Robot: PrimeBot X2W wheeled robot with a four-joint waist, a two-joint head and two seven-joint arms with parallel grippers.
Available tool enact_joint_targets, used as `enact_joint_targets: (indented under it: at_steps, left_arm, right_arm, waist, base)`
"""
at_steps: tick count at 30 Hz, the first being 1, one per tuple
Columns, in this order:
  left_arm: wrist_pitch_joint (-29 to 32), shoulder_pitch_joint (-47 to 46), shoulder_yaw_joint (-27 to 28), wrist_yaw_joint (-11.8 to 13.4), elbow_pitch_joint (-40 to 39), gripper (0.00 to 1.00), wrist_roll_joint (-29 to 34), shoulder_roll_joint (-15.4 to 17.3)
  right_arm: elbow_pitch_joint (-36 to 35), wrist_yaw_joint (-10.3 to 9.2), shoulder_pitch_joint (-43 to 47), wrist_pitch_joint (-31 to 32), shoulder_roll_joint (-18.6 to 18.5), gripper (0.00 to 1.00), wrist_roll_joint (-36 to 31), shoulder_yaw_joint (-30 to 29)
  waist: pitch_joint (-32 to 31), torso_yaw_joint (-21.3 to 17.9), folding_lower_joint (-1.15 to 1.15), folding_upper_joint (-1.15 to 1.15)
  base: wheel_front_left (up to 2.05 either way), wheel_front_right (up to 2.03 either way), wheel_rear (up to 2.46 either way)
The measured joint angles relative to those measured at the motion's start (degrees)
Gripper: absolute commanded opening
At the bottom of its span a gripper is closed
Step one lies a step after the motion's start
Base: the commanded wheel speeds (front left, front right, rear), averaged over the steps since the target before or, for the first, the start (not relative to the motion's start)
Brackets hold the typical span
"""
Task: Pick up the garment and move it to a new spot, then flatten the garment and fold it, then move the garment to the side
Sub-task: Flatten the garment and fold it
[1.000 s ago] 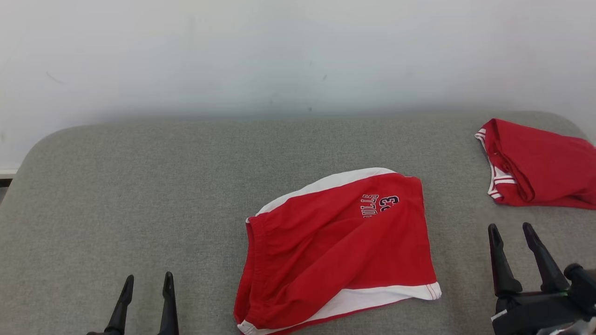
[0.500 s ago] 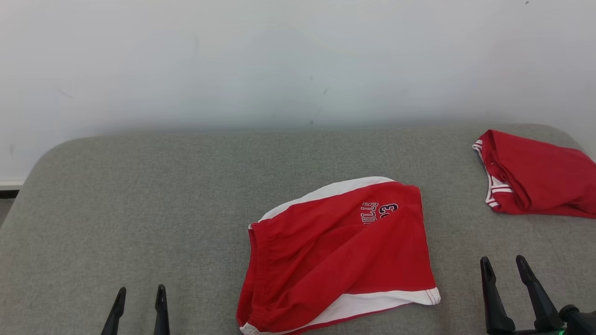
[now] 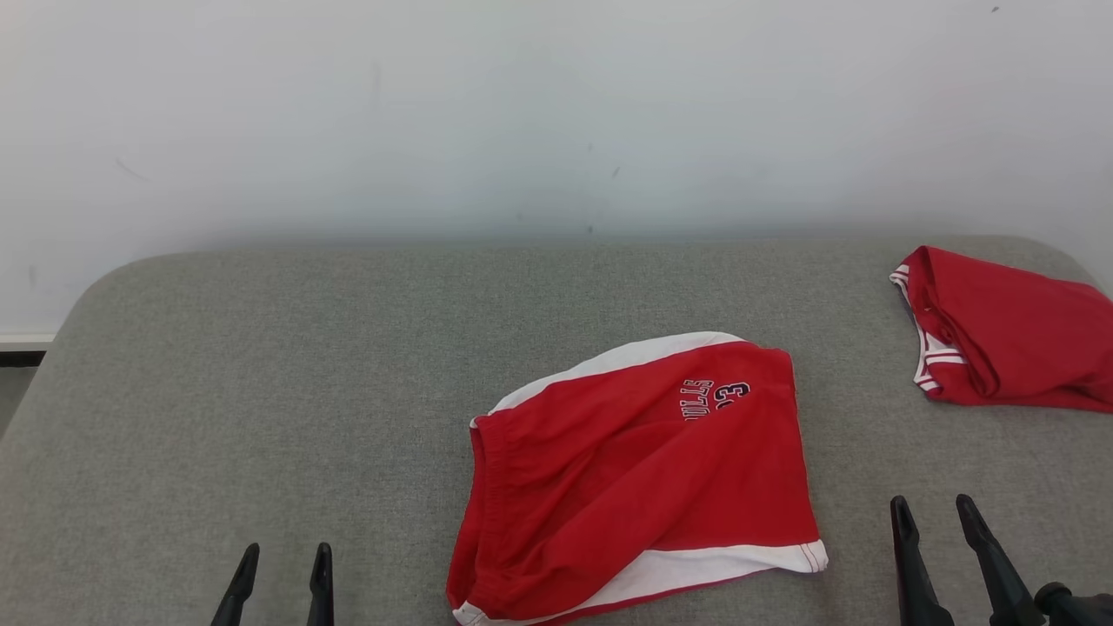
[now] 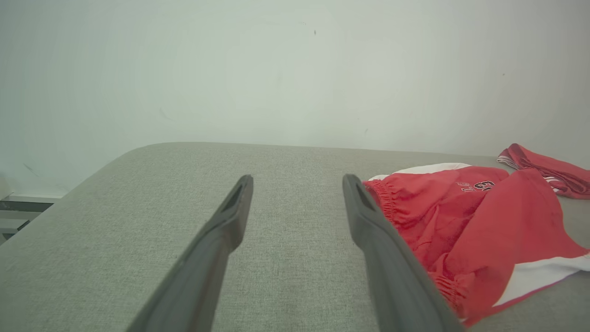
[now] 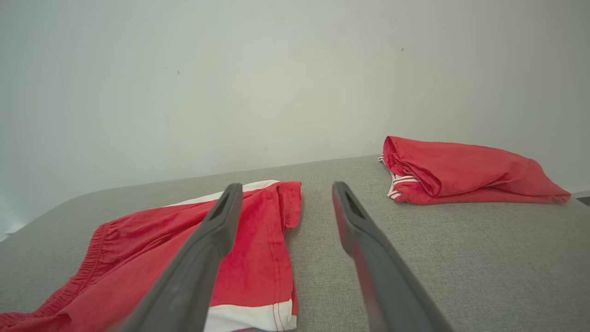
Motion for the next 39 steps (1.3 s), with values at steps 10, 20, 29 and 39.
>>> enact_joint_targets:
  at_steps: [10,20,29,39]
  left_arm:
    - [0.0,-0.1,-1.2,-0.2,0.5,1.00,-0.5,0.3]
    - [0.0,-0.4,-1.4,-0.2,1.1,1.00,-0.7,0.6]
    - [0.0,-4.1,-13.6,-0.3,3.6,1.00,-1.9,6.0]
    - [1.5,-11.4,-29.5,-0.3,10.0,1.00,-7.9,13.5]
  right_arm:
    - [0.5,0.00,0.0,0.3,0.1,1.00,0.0,0.4]
    - [1.2,0.00,0.0,0.3,0.2,1.00,0.0,0.7]
    - [4.3,0.00,-1.4,1.0,-2.3,1.00,0.0,2.7]
    - [14.7,0.00,-6.7,1.5,-6.1,1.00,1.5,8.9]
  waist:
    - [0.0,0.0,0.00,0.00]
    - [0.0,0.2,0.00,0.00]
    - [0.7,1.0,0.00,0.00]
    - [2.3,0.5,0.00,0.00]
  base:
    - [0.00,0.00,0.00]
    - [0.00,0.00,0.00]
    - [0.00,0.00,0.00]
    - [0.00,0.00,0.00]
